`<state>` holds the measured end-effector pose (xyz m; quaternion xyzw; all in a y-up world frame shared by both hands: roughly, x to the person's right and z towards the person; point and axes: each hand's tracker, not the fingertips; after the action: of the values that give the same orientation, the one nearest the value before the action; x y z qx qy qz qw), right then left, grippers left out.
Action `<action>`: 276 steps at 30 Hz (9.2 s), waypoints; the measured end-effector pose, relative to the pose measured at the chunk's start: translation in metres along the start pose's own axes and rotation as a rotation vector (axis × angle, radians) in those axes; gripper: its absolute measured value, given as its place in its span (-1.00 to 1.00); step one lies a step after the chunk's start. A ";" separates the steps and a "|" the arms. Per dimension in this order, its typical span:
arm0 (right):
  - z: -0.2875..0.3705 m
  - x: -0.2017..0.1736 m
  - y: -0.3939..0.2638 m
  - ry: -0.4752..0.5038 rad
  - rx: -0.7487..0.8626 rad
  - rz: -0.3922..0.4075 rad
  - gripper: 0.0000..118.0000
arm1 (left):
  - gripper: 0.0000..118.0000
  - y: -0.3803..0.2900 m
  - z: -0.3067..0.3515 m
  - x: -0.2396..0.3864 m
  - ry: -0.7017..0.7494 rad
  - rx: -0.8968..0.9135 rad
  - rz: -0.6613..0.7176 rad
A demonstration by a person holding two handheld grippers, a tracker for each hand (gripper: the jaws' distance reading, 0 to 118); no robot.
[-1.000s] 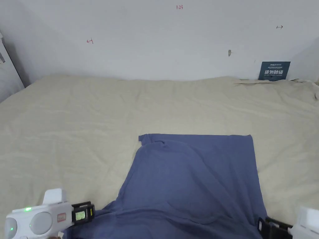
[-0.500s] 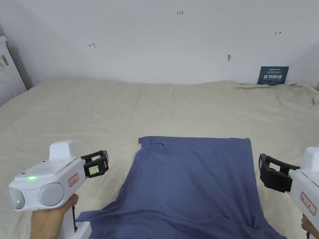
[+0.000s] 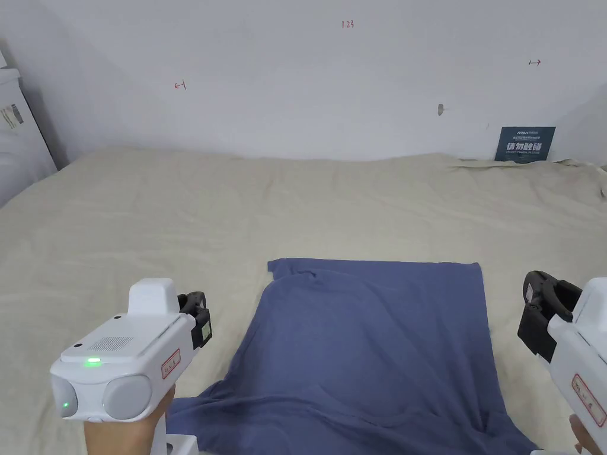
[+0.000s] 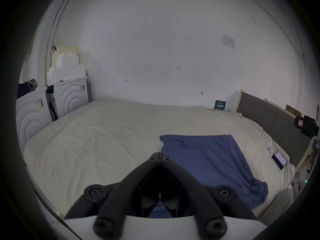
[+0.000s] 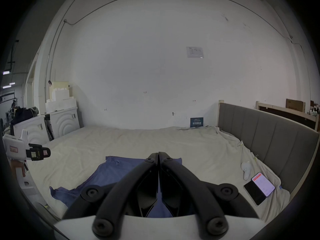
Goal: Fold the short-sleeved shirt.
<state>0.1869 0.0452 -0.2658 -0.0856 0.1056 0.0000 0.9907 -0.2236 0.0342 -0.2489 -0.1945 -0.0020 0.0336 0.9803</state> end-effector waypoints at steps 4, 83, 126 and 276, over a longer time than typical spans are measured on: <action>0.001 0.002 0.001 0.005 0.000 -0.008 -1.00 | -1.00 -0.002 0.000 -0.005 0.012 -0.038 -0.017; -0.469 0.116 -0.114 -0.162 -0.775 -0.156 0.81 | -0.99 -0.050 -0.121 -0.105 -0.051 -0.436 0.304; -0.174 0.103 0.196 0.066 -0.145 -0.138 -0.95 | -0.99 0.142 -0.073 -0.098 -0.083 -0.052 0.261; 0.035 0.077 -0.025 -0.283 -0.019 -0.019 -1.00 | -1.00 -0.004 0.006 -0.009 0.029 0.128 -0.016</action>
<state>0.2704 0.0254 -0.2442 -0.0949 -0.0361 0.0036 0.9948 -0.2323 0.0325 -0.2418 -0.1319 0.0130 0.0232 0.9909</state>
